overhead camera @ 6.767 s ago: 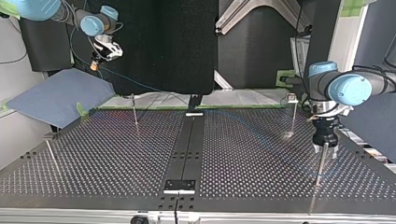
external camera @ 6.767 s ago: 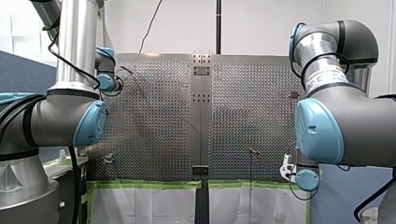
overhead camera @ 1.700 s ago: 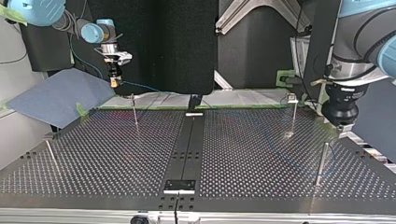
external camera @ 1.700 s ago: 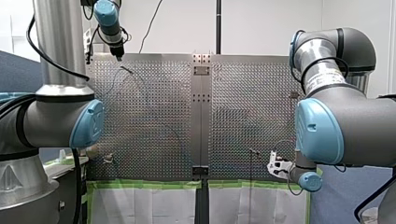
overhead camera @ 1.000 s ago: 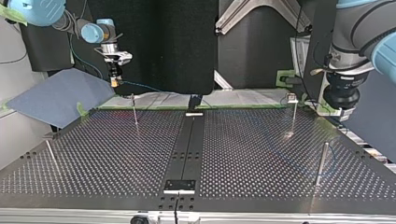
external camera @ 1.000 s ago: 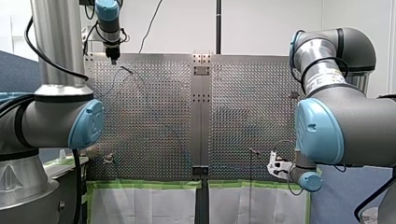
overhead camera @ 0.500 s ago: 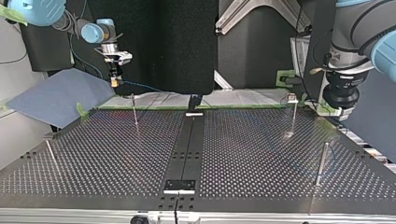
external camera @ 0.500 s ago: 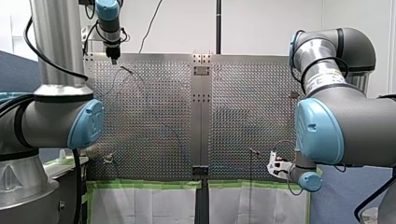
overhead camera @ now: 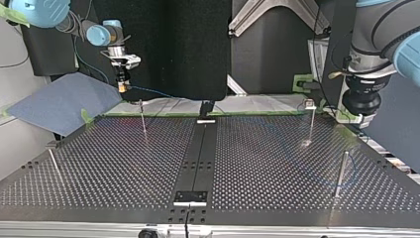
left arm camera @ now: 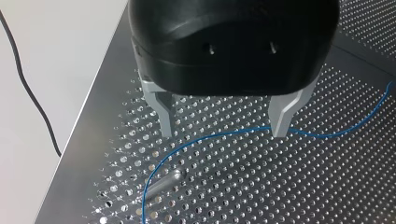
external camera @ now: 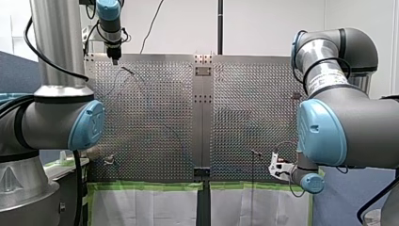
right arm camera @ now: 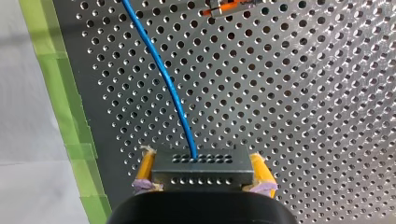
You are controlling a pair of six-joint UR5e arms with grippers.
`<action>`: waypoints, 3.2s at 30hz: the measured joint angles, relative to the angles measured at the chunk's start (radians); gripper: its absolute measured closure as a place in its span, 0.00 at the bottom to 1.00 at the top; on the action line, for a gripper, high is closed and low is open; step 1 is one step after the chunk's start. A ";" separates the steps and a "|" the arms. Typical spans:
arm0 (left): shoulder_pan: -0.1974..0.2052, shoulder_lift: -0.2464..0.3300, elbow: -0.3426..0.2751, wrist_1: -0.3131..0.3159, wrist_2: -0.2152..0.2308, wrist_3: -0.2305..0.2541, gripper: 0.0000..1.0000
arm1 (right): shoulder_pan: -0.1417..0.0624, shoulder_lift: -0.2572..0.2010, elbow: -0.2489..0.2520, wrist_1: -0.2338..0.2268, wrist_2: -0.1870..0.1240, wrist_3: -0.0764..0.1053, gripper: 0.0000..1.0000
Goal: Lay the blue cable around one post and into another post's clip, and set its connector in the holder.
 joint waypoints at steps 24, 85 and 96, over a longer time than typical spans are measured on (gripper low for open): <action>-0.095 0.023 -0.133 0.179 0.166 -0.028 0.00 | 0.004 0.000 -0.005 0.008 0.010 -0.004 1.00; -0.615 -0.494 -0.198 0.699 0.110 -0.183 0.00 | 0.007 -0.001 -0.005 0.061 0.016 -0.093 1.00; -0.704 -0.587 -0.147 0.792 0.109 -0.156 0.00 | 0.007 -0.001 -0.005 0.065 0.015 -0.092 1.00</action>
